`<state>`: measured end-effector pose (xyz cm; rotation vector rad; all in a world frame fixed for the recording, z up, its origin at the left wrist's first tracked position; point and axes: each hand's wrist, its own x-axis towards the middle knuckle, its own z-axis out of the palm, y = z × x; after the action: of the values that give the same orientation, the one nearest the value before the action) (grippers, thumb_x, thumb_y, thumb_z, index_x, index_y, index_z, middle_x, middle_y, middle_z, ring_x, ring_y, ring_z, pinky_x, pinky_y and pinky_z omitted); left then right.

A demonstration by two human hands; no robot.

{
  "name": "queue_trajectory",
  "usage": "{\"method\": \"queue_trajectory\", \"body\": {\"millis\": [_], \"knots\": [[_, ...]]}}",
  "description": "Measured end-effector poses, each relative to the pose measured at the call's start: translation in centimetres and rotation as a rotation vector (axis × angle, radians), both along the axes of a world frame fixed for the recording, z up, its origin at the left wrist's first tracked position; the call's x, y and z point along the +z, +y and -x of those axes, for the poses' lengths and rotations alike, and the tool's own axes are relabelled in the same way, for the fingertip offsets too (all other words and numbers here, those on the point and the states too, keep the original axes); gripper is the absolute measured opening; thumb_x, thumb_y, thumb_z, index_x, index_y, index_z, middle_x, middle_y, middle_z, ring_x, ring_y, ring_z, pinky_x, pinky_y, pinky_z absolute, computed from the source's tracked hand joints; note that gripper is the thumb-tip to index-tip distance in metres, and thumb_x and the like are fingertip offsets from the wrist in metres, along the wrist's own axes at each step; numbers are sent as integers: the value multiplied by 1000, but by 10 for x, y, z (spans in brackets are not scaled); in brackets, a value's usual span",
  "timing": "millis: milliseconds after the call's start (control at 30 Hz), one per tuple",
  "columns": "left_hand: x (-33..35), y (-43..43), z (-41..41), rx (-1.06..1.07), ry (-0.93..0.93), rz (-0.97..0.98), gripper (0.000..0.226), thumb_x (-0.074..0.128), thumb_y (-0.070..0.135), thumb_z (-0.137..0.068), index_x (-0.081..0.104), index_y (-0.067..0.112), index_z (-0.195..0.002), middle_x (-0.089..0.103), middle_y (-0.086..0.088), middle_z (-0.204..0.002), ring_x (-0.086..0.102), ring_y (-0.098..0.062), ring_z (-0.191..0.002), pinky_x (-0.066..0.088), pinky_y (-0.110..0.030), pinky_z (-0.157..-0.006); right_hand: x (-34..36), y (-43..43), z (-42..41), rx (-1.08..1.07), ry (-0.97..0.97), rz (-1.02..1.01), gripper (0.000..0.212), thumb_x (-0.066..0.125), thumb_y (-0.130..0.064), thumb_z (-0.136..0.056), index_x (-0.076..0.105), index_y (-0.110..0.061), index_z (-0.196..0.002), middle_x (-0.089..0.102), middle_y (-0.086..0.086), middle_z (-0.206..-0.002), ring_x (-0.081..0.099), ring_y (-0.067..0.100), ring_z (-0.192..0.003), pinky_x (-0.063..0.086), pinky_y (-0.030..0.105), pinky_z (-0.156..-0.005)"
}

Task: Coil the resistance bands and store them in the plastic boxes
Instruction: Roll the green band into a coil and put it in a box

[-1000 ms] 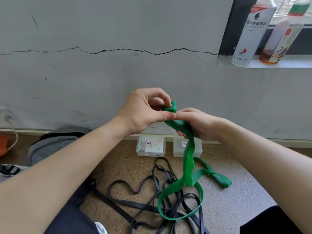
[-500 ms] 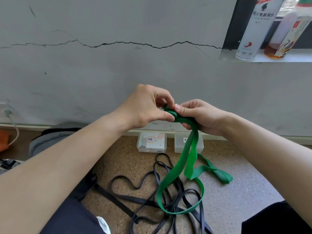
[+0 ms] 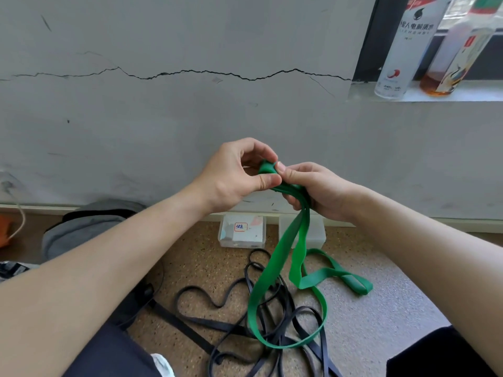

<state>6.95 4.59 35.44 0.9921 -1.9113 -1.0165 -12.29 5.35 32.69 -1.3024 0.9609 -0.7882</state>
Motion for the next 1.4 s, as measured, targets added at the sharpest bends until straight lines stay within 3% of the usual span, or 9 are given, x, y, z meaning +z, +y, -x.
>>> {"method": "queue_trajectory", "body": {"millis": [167, 467, 667, 867, 967, 1033, 1133, 1200, 1400], "knots": [[8, -5, -8, 8, -177, 79, 30, 84, 10, -77, 65, 21, -98, 73, -1, -98, 72, -12, -92, 58, -26, -86, 4, -2, 1, -1, 151, 82, 39, 61, -54, -85, 65, -19, -67, 45, 2, -55, 37, 15, -49, 29, 29, -53], [16, -4, -7, 9, -408, 226, 40, 87, 19, -75, 64, 21, -107, 71, 7, -102, 68, -7, -96, 54, -25, -92, 6, -6, 6, 19, 309, 108, 52, 62, -57, -81, 62, -5, -81, 47, 0, -54, 38, 13, -48, 32, 29, -54], [9, -1, 5, 16, -611, 308, 51, 86, 23, -74, 60, 19, -118, 70, 1, -107, 64, -18, -98, 53, -37, -86, 8, -5, 0, -44, 461, 82, 78, 59, -89, -65, 61, -12, -75, 49, 4, -56, 39, 17, -50, 31, 30, -55], [3, -2, 20, 3, -787, 384, 67, 85, 27, -75, 50, 17, -132, 70, -6, -109, 66, -28, -100, 55, -42, -84, 5, -6, -5, -90, 609, 111, 62, 61, -71, -81, 69, -10, -78, 50, 0, -51, 42, 13, -48, 35, 30, -58], [4, -2, 20, 32, -595, 277, 70, 87, 23, -72, 52, 19, -132, 70, 4, -103, 66, -17, -95, 54, -25, -83, 6, -6, 2, -41, 440, 61, 71, 67, -77, -72, 67, -6, -80, 50, 7, -62, 42, 17, -55, 34, 32, -58], [-1, -1, 17, 51, -373, 176, 63, 88, 18, -71, 58, 20, -127, 68, 9, -102, 66, -9, -93, 50, -14, -81, 8, -6, 7, -21, 258, 17, 62, 67, -70, -77, 63, -8, -82, 50, 6, -62, 43, 15, -54, 34, 29, -56], [-14, 2, 10, 15, 0, -35, 51, 85, 7, -75, 64, 13, -121, 72, 0, -112, 70, -11, -102, 55, -24, -92, 7, -3, 13, -21, 27, -59, 47, 59, -55, -83, 61, -9, -89, 52, 3, -67, 48, 12, -55, 37, 26, -57], [-19, 3, 10, 10, 143, -104, 49, 83, 6, -76, 64, 10, -120, 73, -5, -116, 70, -15, -108, 54, -30, -97, 6, -1, 13, -18, -92, -100, 39, 56, -50, -86, 63, -11, -85, 55, 3, -68, 51, 12, -56, 40, 25, -59], [-11, -1, 18, 22, 202, -45, 42, 85, 18, -66, 67, 19, -104, 75, -3, -100, 73, -16, -98, 55, -31, -94, 8, 5, 9, 7, -284, -165, 31, 51, -42, -91, 59, -13, -84, 58, 0, -65, 55, 10, -55, 40, 28, -65]]}}
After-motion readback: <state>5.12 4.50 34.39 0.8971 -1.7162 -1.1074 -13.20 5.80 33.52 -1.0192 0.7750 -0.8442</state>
